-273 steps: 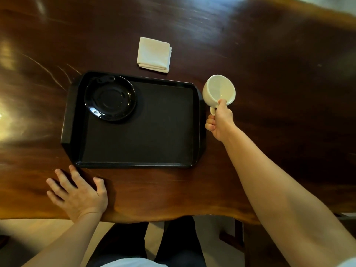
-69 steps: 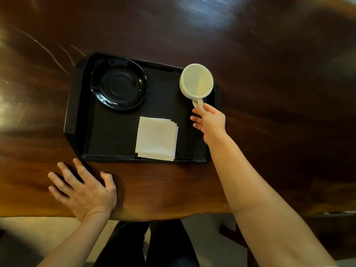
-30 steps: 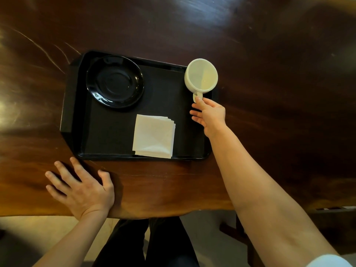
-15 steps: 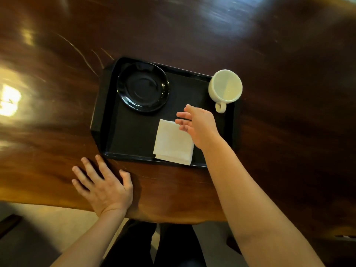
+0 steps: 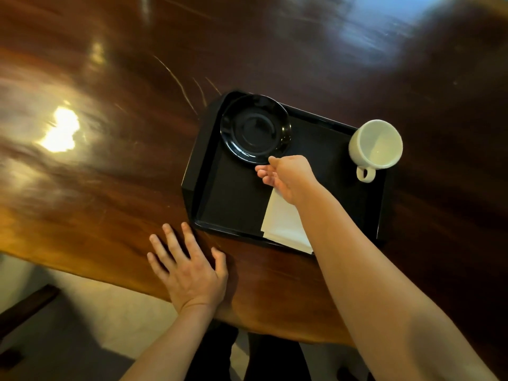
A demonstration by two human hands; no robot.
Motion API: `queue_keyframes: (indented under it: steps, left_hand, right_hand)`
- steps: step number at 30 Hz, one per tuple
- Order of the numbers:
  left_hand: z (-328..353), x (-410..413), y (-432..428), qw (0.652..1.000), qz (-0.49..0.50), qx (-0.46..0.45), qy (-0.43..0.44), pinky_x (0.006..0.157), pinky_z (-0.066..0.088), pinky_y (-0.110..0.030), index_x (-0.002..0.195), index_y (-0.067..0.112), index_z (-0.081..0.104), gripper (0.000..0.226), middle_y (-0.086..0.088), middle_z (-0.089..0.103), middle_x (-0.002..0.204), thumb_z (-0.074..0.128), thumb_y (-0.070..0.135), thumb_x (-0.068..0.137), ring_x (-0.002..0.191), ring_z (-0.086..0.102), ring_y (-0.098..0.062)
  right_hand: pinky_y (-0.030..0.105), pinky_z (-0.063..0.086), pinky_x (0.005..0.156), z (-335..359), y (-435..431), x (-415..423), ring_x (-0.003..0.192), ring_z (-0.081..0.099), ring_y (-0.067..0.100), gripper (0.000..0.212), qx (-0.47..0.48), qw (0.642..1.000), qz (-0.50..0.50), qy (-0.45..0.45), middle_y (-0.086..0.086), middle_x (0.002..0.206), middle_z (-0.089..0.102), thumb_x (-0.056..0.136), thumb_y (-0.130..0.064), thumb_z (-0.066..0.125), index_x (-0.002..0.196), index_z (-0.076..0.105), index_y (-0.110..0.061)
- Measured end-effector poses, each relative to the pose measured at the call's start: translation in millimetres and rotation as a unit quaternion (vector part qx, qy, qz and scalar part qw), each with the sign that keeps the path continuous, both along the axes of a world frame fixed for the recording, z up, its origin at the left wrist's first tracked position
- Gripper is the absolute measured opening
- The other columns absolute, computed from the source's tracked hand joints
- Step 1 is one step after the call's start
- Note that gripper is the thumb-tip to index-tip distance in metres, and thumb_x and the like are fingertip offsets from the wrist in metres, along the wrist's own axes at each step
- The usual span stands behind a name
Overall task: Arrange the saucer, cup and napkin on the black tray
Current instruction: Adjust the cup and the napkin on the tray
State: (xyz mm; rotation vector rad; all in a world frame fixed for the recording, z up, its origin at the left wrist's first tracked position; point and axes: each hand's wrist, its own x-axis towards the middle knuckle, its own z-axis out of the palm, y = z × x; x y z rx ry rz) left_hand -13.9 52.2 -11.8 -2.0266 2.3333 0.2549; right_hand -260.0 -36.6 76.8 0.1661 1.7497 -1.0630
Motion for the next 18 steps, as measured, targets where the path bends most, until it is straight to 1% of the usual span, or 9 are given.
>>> queue_keyframes:
  steps: [3,4,6,7,8,11,14,16,18]
  left_hand:
    - [0,0,0,1.0,-0.001,0.003,0.0,0.123,0.012,-0.063,0.158,0.008,0.037,0.08,-0.026,0.029,0.166,0.039,0.052,0.091,0.155,0.018,-0.05]
    - [0,0,0,1.0,-0.002,0.004,0.0,0.123,0.012,-0.063,0.158,0.008,0.037,0.08,-0.026,0.029,0.166,0.039,0.052,0.091,0.155,0.018,-0.05]
    - [0,-1,0,1.0,-0.005,0.001,0.002,0.123,0.012,-0.064,0.157,0.008,0.037,0.079,-0.026,0.029,0.165,0.039,0.052,0.092,0.155,0.019,-0.05]
    - [0,0,0,1.0,-0.006,-0.001,0.005,0.123,0.012,-0.064,0.157,0.008,0.037,0.079,-0.026,0.029,0.165,0.039,0.052,0.092,0.155,0.019,-0.05]
    - [1,0,0,1.0,-0.006,-0.002,0.007,0.123,0.012,-0.064,0.158,0.008,0.036,0.079,-0.026,0.029,0.166,0.039,0.052,0.092,0.155,0.019,-0.05]
    - [1,1,1,1.0,-0.005,-0.002,0.013,0.123,0.011,-0.063,0.159,0.009,0.035,0.08,-0.026,0.027,0.167,0.038,0.053,0.093,0.156,0.017,-0.05]
    - [2,1,0,1.0,-0.004,0.002,0.017,0.124,0.01,-0.063,0.16,0.009,0.033,0.08,-0.025,0.025,0.168,0.037,0.053,0.093,0.157,0.016,-0.049]
    - [3,0,0,1.0,-0.006,0.004,0.017,0.124,0.009,-0.063,0.16,0.009,0.033,0.08,-0.025,0.024,0.168,0.038,0.053,0.093,0.157,0.015,-0.049]
    - [3,0,0,1.0,-0.003,0.007,0.018,0.124,0.008,-0.062,0.16,0.009,0.033,0.08,-0.025,0.024,0.168,0.039,0.053,0.093,0.157,0.015,-0.049]
  right_hand:
    - [0.019,0.056,0.051,0,-4,-1,0.059,0.067,0.015,0.015,-0.012,1.0,0.004,-0.006,0.019,0.091,0.069,0.101,-0.004,0.05,0.111,0.054,0.007]
    - [0.021,0.059,0.06,0,-3,-3,0.063,0.068,0.016,0.017,-0.01,1.0,0.019,-0.01,0.018,0.092,0.071,0.101,-0.006,0.052,0.111,0.057,0.007]
    - [0.032,0.058,0.086,0,3,-8,0.075,0.071,0.019,0.014,-0.004,0.998,0.065,-0.01,0.012,0.091,0.073,0.1,-0.012,0.055,0.1,0.063,-0.001]
    - [0.037,0.056,0.092,1,9,-11,0.081,0.072,0.022,0.012,-0.007,0.996,0.085,0.004,0.01,0.092,0.074,0.099,-0.014,0.057,0.097,0.064,-0.004]
    - [0.038,0.058,0.091,3,17,-14,0.084,0.073,0.023,0.01,-0.017,0.995,0.093,0.027,0.01,0.093,0.074,0.098,-0.013,0.06,0.1,0.065,-0.005]
    - [0.029,0.061,0.069,5,48,-30,0.076,0.073,0.017,0.023,-0.026,0.984,0.098,0.148,0.006,0.09,0.075,0.091,-0.009,0.068,0.114,0.066,-0.007]
    - [0.022,0.052,0.07,3,82,-46,0.085,0.067,0.009,0.031,0.038,0.932,0.208,0.295,-0.002,0.09,0.071,0.086,-0.018,0.075,0.117,0.069,-0.019]
    - [0.017,0.044,0.064,0,101,-51,0.089,0.059,0.008,0.038,0.082,0.904,0.273,0.318,-0.002,0.102,0.065,0.084,-0.024,0.076,0.121,0.067,-0.024]
    - [0.015,0.038,0.058,-6,116,-51,0.087,0.053,0.007,0.042,0.104,0.897,0.297,0.311,-0.001,0.108,0.058,0.084,-0.025,0.077,0.125,0.066,-0.025]
